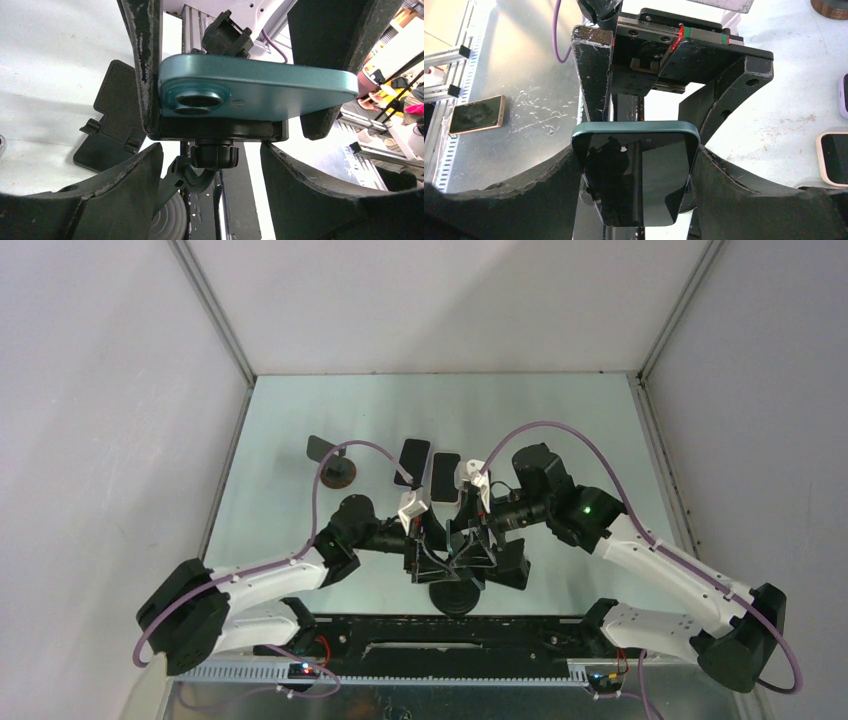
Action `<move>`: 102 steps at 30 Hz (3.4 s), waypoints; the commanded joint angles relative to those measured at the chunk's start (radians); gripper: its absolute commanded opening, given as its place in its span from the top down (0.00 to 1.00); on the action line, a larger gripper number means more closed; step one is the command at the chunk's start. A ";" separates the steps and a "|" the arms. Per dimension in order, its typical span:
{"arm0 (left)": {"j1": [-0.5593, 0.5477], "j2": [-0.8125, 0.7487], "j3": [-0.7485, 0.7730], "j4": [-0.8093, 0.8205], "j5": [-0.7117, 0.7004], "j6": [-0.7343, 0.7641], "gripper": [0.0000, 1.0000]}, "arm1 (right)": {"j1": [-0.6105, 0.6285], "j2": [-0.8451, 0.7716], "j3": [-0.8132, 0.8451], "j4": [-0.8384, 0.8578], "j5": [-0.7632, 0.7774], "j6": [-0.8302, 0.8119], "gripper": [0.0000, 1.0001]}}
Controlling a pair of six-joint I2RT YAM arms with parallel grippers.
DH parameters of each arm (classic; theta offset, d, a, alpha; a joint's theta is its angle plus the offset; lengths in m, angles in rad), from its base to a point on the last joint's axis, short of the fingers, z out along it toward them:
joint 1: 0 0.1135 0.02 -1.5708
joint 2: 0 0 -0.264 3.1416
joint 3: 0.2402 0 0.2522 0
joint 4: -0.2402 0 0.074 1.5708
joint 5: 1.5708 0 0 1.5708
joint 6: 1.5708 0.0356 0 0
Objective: Remove the phone from the phone stand
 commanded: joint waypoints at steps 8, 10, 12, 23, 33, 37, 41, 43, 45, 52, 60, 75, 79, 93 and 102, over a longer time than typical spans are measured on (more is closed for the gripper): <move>-0.009 0.022 0.065 0.145 -0.016 -0.045 0.27 | 0.007 0.021 0.023 -0.011 0.064 -0.001 1.00; -0.009 0.033 0.064 0.159 -0.018 -0.057 0.29 | 0.007 0.020 0.022 -0.012 0.070 -0.001 1.00; -0.009 0.038 0.062 0.179 -0.018 -0.069 0.33 | 0.007 0.020 0.023 -0.018 0.070 -0.006 1.00; -0.009 0.028 0.055 0.161 -0.043 -0.035 0.97 | 0.020 0.015 0.023 -0.047 0.154 -0.007 1.00; -0.008 0.035 0.067 0.137 -0.037 -0.031 1.00 | -0.009 0.029 0.025 -0.088 0.195 0.039 1.00; -0.008 0.014 0.067 0.118 -0.035 -0.011 1.00 | -0.014 0.041 0.030 -0.107 0.210 0.033 1.00; -0.010 -0.016 0.061 0.097 -0.021 0.028 1.00 | -0.010 0.058 0.031 -0.121 0.276 -0.002 1.00; -0.009 -0.029 0.055 0.097 -0.005 0.046 1.00 | -0.006 0.070 0.029 -0.119 0.331 -0.012 1.00; -0.010 -0.036 0.053 0.107 0.021 0.050 1.00 | 0.002 0.084 0.028 -0.107 0.401 -0.029 1.00; -0.043 -0.056 0.055 0.126 0.065 0.075 1.00 | -0.048 0.126 0.028 -0.007 0.489 -0.116 1.00; -0.084 -0.053 0.053 0.155 0.103 0.078 1.00 | -0.133 0.198 0.026 0.063 0.348 -0.227 1.00; -0.117 -0.051 0.058 0.207 0.144 0.063 1.00 | -0.252 0.346 0.025 0.152 0.214 -0.332 1.00; -0.121 -0.050 0.057 0.213 0.157 0.061 1.00 | -0.261 0.355 0.026 0.126 0.164 -0.364 1.00; -0.118 -0.033 0.056 0.216 0.181 0.078 1.00 | -0.212 0.259 0.060 -0.121 -0.089 -0.425 1.00; -0.115 -0.039 0.065 0.156 0.189 0.122 1.00 | -0.263 0.191 0.061 -0.143 -0.233 -0.424 1.00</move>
